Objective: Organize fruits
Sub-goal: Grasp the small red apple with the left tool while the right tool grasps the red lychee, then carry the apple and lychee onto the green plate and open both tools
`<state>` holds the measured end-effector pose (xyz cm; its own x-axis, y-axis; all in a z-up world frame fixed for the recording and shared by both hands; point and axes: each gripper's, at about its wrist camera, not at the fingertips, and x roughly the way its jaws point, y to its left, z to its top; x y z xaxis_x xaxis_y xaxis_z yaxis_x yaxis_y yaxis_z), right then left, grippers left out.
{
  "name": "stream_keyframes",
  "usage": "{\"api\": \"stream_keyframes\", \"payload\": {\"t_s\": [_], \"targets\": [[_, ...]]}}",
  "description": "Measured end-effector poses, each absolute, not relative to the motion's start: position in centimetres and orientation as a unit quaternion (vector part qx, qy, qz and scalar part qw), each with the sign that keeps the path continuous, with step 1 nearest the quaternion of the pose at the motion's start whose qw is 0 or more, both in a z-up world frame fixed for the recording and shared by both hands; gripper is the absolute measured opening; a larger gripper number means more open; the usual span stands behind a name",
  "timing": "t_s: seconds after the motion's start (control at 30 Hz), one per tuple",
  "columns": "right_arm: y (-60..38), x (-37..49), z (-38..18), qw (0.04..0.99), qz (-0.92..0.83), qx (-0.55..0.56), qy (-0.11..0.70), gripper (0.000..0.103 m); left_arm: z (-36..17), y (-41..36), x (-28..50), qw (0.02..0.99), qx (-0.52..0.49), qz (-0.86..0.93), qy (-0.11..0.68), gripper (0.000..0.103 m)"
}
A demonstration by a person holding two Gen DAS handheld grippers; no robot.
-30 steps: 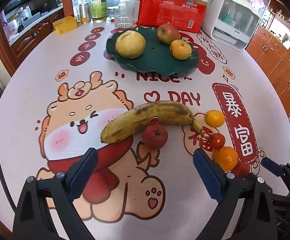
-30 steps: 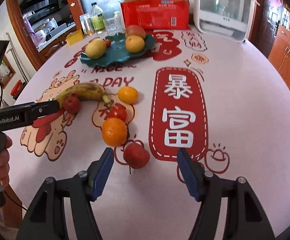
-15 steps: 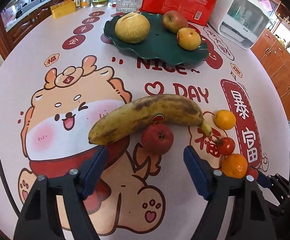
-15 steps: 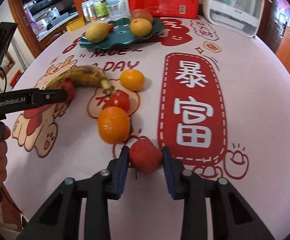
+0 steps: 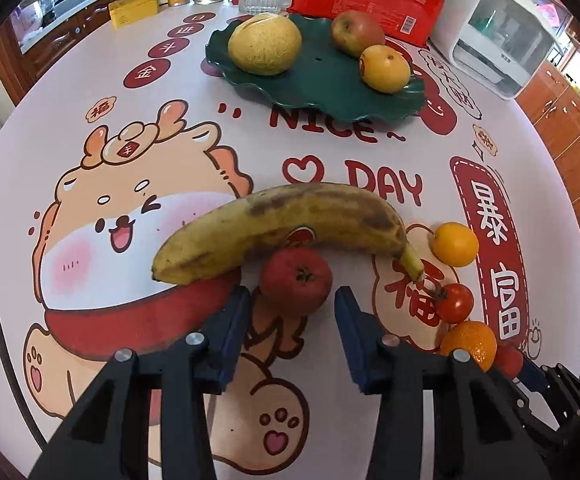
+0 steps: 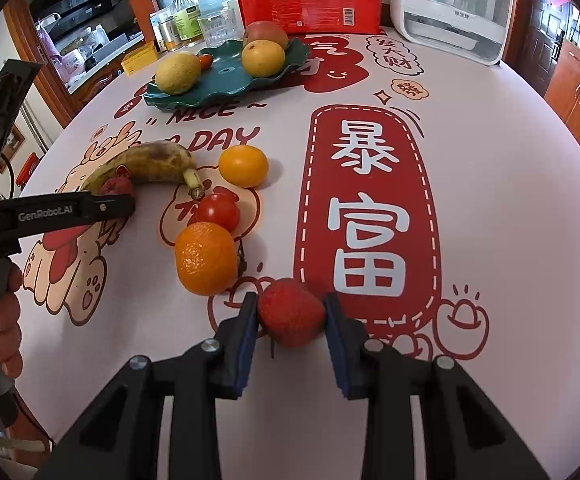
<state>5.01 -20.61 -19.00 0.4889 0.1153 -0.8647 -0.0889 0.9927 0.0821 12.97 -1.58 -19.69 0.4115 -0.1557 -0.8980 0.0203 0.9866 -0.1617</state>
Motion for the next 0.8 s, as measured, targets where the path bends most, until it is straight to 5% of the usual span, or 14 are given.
{"api": "stream_keyframes", "payload": {"t_s": [0.17, 0.23, 0.8], "targets": [[-20.7, 4.9, -19.0, 0.863, 0.061, 0.015, 0.502, 0.032, -19.7, -1.9, 13.5, 0.839, -0.079, -0.040, 0.537, 0.042], [-20.7, 4.9, -19.0, 0.862, 0.061, 0.016, 0.502, 0.032, -19.7, -2.0, 13.9, 0.839, -0.088, -0.029, 0.536, 0.034], [-20.8, 4.6, -16.9, 0.870, 0.077, 0.013, 0.486, 0.032, -16.5, -1.1, 10.6, 0.848, -0.064, -0.057, 0.523, 0.032]]}}
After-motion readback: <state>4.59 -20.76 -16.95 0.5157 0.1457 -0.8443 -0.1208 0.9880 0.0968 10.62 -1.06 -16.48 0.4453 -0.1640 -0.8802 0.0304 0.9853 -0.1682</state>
